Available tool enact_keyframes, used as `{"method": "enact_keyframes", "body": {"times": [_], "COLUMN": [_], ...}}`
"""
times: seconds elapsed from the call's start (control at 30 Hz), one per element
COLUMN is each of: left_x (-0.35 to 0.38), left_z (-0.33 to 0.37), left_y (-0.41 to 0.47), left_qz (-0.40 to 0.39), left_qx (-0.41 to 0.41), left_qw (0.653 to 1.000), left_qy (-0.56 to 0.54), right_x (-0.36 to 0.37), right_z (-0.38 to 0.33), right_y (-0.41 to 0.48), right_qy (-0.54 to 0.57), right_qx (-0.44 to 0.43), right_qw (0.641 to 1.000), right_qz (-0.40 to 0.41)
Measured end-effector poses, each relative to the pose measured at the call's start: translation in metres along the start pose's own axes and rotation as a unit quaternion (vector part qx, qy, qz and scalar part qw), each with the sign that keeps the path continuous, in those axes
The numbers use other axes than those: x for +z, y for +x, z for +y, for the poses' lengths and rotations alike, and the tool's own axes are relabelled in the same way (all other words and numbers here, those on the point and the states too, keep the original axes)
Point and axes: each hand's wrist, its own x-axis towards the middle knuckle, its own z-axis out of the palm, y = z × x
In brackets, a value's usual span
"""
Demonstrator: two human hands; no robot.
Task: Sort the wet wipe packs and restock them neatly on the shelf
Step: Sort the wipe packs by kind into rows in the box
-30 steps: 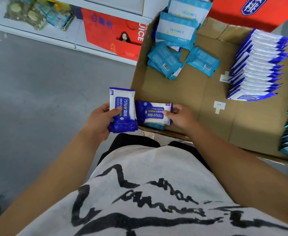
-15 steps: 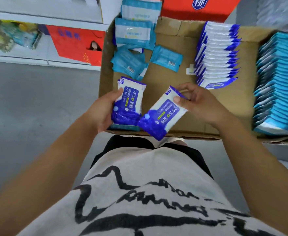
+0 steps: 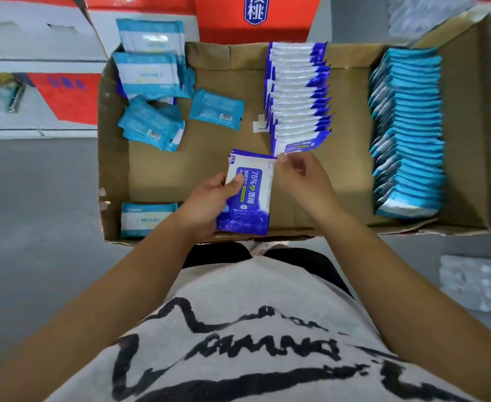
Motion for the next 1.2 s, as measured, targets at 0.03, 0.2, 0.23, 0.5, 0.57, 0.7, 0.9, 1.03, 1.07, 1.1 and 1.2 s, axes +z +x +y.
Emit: {"method": "enact_keyframes", "body": {"times": [0.03,0.2,0.23,0.5,0.57,0.7,0.9,1.03,1.07,1.1,1.2], "left_x": [0.009,0.058,0.067,0.043,0.025,-0.008,-0.039,-0.05,-0.053,-0.057,-0.075], "left_z": [-0.001,-0.015,-0.015,-0.034,-0.046,-0.071,-0.104,-0.11,-0.111,-0.111,-0.109], "left_y": [0.001,0.013,0.013,0.035,0.037,0.015,-0.01,-0.017,-0.019,-0.02,-0.023], "left_qz": [0.009,0.047,0.054,0.234,0.27,0.32,0.329,0.341,0.347,0.355,0.379], "left_qx": [-0.001,-0.015,-0.023,0.041,0.027,-0.022,-0.056,-0.047,-0.037,-0.028,-0.004], "left_qw": [1.0,0.998,0.998,0.885,0.821,0.738,0.728,0.738,0.741,0.744,0.741], "left_qy": [-0.008,0.029,0.028,0.401,0.503,0.594,0.598,0.581,0.573,0.566,0.554], "right_x": [-0.003,-0.005,-0.01,-0.056,-0.058,-0.048,-0.039,-0.027,-0.022,-0.015,0.013], "right_z": [0.006,0.026,0.027,0.041,0.042,0.04,0.047,0.039,0.037,0.035,0.029], "right_y": [0.002,0.011,0.013,0.079,0.1,0.124,0.127,0.113,0.109,0.104,0.087], "right_qy": [0.037,0.168,0.154,-0.302,-0.455,-0.557,-0.584,-0.541,-0.52,-0.5,-0.451], "right_qx": [0.056,0.165,0.151,-0.16,-0.241,-0.346,-0.402,-0.429,-0.443,-0.454,-0.464], "right_qw": [0.996,0.952,0.957,0.928,0.847,0.747,0.703,0.721,0.727,0.733,0.75], "right_qz": [-0.058,-0.195,-0.193,-0.15,-0.135,-0.109,-0.057,-0.057,-0.069,-0.083,-0.135]}}
